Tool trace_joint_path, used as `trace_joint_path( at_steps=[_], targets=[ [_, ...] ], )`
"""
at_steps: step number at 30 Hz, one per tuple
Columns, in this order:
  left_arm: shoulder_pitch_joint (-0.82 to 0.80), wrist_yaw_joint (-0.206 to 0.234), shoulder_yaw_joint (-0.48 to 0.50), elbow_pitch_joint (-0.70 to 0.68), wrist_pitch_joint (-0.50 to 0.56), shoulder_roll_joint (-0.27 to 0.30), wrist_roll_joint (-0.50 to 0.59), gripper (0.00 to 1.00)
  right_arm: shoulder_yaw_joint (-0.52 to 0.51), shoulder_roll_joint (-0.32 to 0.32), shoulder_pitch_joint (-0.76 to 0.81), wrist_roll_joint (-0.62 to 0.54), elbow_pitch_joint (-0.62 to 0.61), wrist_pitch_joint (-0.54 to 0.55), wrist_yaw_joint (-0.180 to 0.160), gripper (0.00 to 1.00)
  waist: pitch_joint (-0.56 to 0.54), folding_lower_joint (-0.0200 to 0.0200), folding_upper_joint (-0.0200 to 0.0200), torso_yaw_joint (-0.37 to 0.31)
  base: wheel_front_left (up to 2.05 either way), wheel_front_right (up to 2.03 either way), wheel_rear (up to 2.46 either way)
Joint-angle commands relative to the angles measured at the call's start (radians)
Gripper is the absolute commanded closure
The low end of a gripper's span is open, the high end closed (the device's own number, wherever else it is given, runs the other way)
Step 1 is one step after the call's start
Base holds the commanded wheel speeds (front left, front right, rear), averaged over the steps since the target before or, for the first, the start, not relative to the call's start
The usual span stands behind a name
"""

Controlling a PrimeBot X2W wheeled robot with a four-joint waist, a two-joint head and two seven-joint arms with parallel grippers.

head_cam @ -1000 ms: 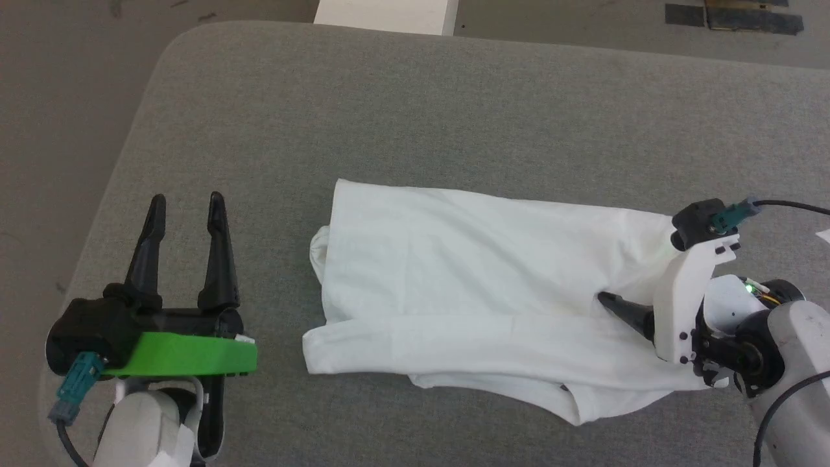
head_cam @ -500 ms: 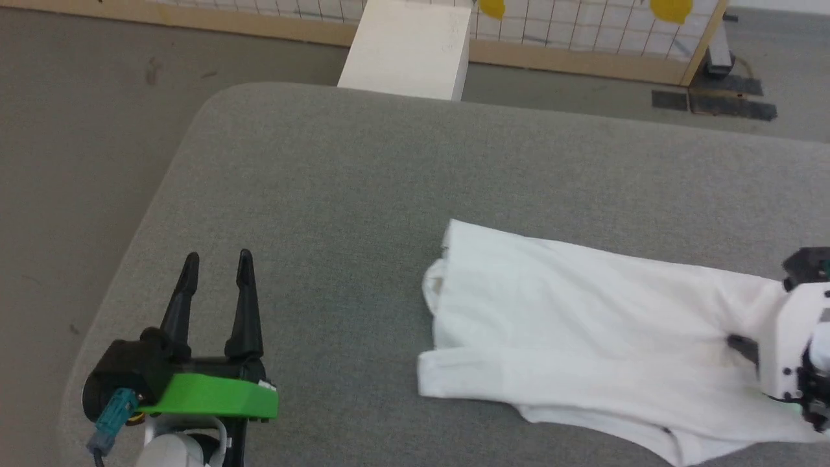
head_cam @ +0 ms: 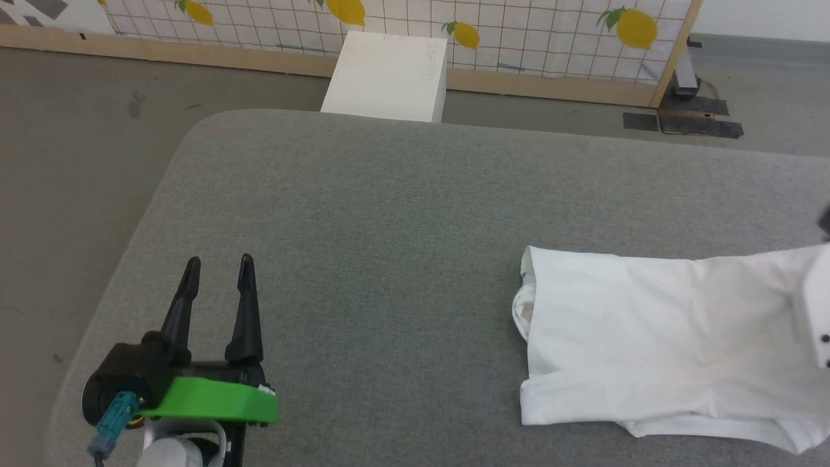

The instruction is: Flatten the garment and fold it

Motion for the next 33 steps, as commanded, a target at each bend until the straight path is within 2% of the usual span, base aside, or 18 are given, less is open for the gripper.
trace_joint_path(
  at_steps=[1, 6, 10, 13, 17, 25, 26, 27, 30, 33],
  targets=[
    [0.016, -0.006, 0.005, 0.000, -0.005, -0.002, 0.018, 0.00, 0.035, -0.007, -0.032, 0.018, -0.057, 0.043, -0.001, 1.00, -0.003, 0.0000, -0.0001, -0.002, 0.00, 0.00, 0.00],
    [0.032, -0.008, 0.006, 0.000, -0.005, 0.000, 0.024, 0.00, 0.159, 0.015, -0.092, 0.099, -0.218, 0.180, -0.001, 1.00, -0.008, 0.0000, -0.0001, 0.002, 0.00, 0.00, 0.00],
    [0.032, -0.011, 0.002, 0.000, -0.005, 0.000, 0.023, 0.00, 0.264, 0.055, -0.145, 0.110, -0.242, 0.205, -0.001, 1.00, 0.001, 0.0000, -0.0001, 0.018, 0.00, 0.00, 0.00],
    [0.024, -0.013, -0.009, 0.003, -0.005, 0.000, 0.022, 0.00, 0.339, 0.095, -0.181, 0.096, -0.189, 0.183, -0.001, 1.00, 0.014, 0.0000, -0.0001, 0.039, 0.00, 0.00, 0.00],
    [0.009, -0.016, -0.023, 0.011, -0.005, 0.001, 0.018, 0.00, 0.388, 0.157, -0.209, 0.066, -0.062, 0.129, -0.001, 1.00, 0.038, 0.0000, -0.0001, 0.074, 0.00, 0.00, 0.00],
    [0.005, -0.019, -0.034, 0.021, -0.005, 0.002, 0.015, 0.00, 0.388, 0.278, -0.238, -0.026, 0.203, -0.049, -0.001, 1.00, 0.068, 0.0000, -0.0001, 0.117, 0.00, 0.00, 0.00],
    [0.004, -0.019, -0.035, 0.022, -0.005, 0.002, 0.014, 0.00, 0.392, 0.290, -0.241, -0.032, 0.222, -0.074, -0.001, 0.93, 0.069, 0.0000, -0.0001, 0.119, 0.00, 0.00, 0.00],
    [0.004, -0.019, -0.036, 0.024, -0.005, 0.002, 0.014, 0.00, 0.396, 0.302, -0.246, -0.035, 0.242, -0.103, -0.001, 0.00, 0.069, 0.0000, -0.0001, 0.120, 0.00, 0.00, 0.00],
    [0.008, -0.019, -0.035, 0.027, -0.005, 0.001, 0.014, 0.00, 0.409, 0.326, -0.266, -0.017, 0.274, -0.157, -0.001, 0.00, 0.062, 0.0000, -0.0001, 0.113, 0.00, 0.00, 0.00],
    [0.012, -0.017, -0.032, 0.030, -0.005, 0.001, 0.013, 0.00, 0.430, 0.321, -0.297, 0.006, 0.262, -0.192, -0.001, 0.00, 0.047, 0.0000, -0.0001, 0.095, 0.00, 0.00, 0.00]
  ],
)
